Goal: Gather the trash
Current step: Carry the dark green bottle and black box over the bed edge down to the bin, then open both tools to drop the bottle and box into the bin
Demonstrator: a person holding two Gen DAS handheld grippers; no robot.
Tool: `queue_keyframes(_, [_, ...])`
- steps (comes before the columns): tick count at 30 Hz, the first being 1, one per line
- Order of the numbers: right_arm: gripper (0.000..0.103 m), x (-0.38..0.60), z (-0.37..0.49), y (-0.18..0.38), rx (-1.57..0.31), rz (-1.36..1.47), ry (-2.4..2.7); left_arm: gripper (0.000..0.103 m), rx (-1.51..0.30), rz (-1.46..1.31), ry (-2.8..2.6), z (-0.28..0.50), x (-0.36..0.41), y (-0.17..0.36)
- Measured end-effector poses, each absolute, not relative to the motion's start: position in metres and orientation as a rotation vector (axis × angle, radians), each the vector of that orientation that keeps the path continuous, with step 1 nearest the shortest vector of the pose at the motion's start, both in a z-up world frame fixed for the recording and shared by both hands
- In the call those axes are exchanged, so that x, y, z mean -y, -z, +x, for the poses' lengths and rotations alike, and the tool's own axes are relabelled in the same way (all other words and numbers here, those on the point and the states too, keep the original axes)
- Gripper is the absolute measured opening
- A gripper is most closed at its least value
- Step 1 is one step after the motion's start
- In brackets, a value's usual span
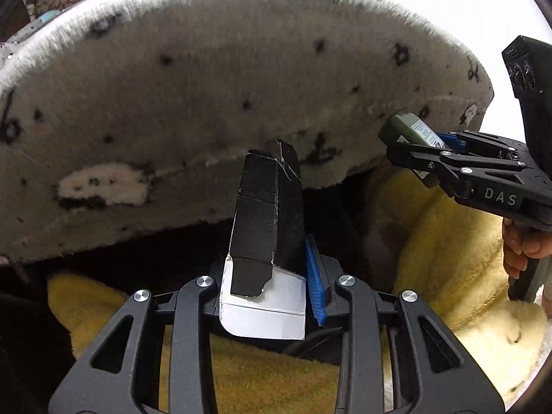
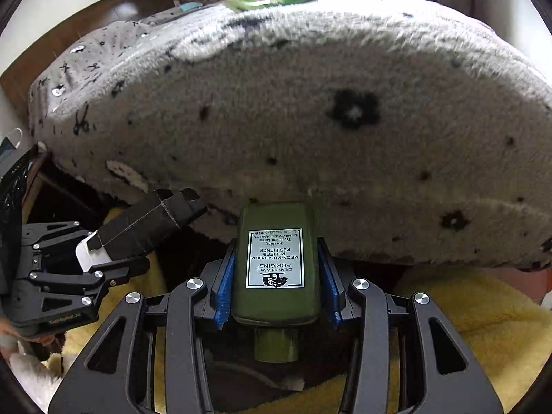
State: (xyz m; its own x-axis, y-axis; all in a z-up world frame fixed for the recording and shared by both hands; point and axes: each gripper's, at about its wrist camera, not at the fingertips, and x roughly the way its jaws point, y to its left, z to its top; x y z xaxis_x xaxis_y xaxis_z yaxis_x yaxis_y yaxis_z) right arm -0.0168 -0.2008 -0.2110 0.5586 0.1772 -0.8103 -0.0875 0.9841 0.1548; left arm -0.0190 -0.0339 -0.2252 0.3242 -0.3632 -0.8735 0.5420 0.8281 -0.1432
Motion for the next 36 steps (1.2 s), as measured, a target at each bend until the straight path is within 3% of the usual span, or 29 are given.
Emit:
queue_keyframes(12, [0.043, 0.196, 0.001, 0.261, -1.103, 0.137, -0.185, 0.031, -1.258, 0.166, 0.602, -0.005, 0.042, 0.289])
queue_keyframes(29, [0.044, 0.184, 0.012, 0.295, -1.206, 0.177, -0.217, 0.033, -1.321, 0.147, 0.616, -0.002, 0.05, 0.31])
queue_keyframes(32, [0.045, 0.187, 0.011, 0.293, -1.194, 0.186, -0.198, 0.049, -1.32, 0.149, 0.602, -0.004, 0.052, 0.311])
queue_keyframes(33, [0.058, 0.188, 0.011, 0.291, -1.187, 0.189, -0.189, 0.056, -1.317, 0.15, 0.595, -0.004, 0.051, 0.31])
queue_keyframes(35, [0.071, 0.196, 0.009, 0.283, -1.155, 0.194, -0.164, 0.066, -1.306, 0.149, 0.582, -0.004, 0.048, 0.306])
queue_keyframes(36, [0.073, 0.2, 0.008, 0.278, -1.142, 0.193, -0.153, 0.071, -1.3, 0.149, 0.575, -0.002, 0.045, 0.303])
